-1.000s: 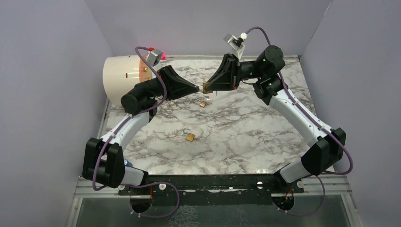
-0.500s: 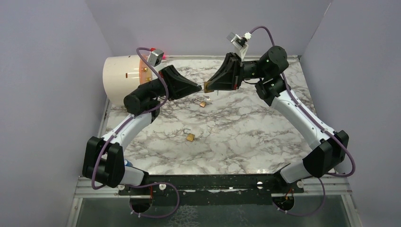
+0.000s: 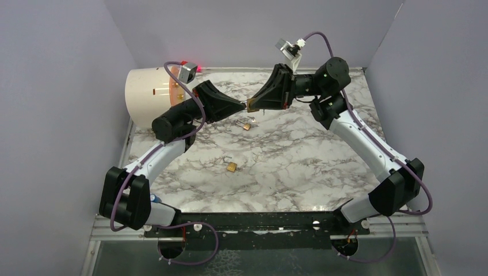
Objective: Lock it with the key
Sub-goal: Lock the lock.
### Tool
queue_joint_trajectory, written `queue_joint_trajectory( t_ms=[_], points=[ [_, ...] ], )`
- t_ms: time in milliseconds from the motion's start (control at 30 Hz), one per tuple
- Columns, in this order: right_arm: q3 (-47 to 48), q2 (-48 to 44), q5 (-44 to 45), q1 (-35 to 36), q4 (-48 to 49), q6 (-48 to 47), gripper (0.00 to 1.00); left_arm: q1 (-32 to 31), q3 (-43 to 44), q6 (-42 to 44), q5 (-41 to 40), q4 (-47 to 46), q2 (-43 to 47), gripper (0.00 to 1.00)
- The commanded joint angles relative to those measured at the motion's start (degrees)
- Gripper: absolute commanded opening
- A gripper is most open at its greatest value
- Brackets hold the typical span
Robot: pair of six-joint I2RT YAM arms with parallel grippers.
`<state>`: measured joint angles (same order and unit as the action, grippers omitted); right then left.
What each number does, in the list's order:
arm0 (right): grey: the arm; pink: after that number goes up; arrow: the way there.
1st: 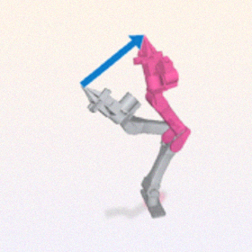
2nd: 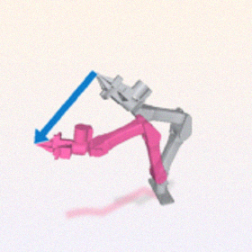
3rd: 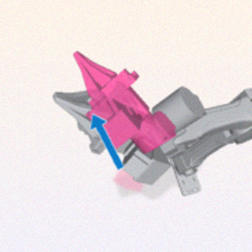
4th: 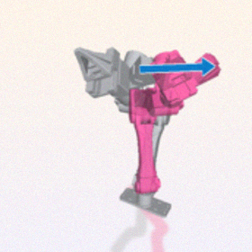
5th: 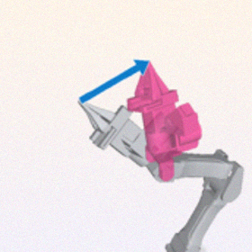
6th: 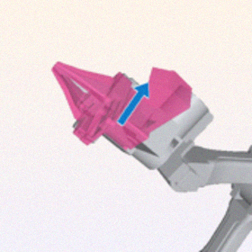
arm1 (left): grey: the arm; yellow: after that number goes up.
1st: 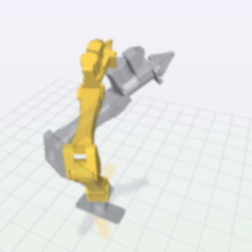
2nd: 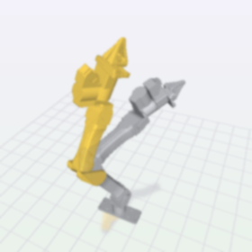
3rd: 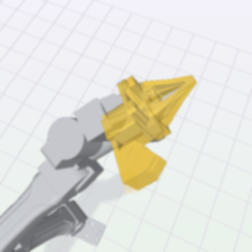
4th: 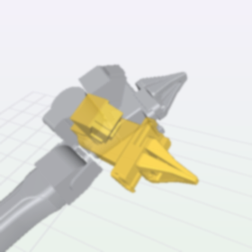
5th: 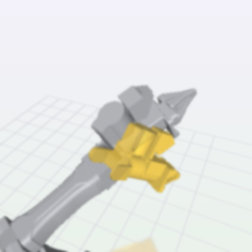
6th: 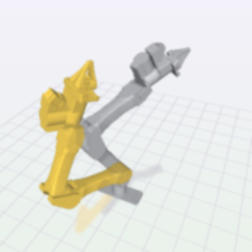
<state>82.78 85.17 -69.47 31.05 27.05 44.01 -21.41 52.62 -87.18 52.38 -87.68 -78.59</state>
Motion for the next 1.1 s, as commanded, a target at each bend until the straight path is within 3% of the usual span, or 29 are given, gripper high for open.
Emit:
queue_joint_trajectory(
  t_ms=[0,600,700,867,1067],
  points=[
    [-1.59,0.16,6.88,7.15,0.72,-0.42,0.01,-4.20,0.18,3.62,1.51,-14.16,-2.51,0.00],
    [0.35,0.30,6.70,7.84,-9.48,-9.19,0.01,-4.60,3.09,4.72,3.16,-12.80,-4.78,0.00],
    [1.58,-0.48,7.13,5.49,-13.98,-11.50,0.01,-2.92,3.28,3.97,3.58,-12.92,-4.57,0.00],
    [-1.34,-3.06,4.04,-0.59,-10.32,-8.14,0.01,0.63,3.60,0.88,3.93,-14.81,-4.05,0.00],
    [-3.29,-4.29,2.93,-2.99,-9.77,-7.81,0.01,1.60,3.72,0.61,3.96,-14.83,-3.40,0.00]
  ],
)
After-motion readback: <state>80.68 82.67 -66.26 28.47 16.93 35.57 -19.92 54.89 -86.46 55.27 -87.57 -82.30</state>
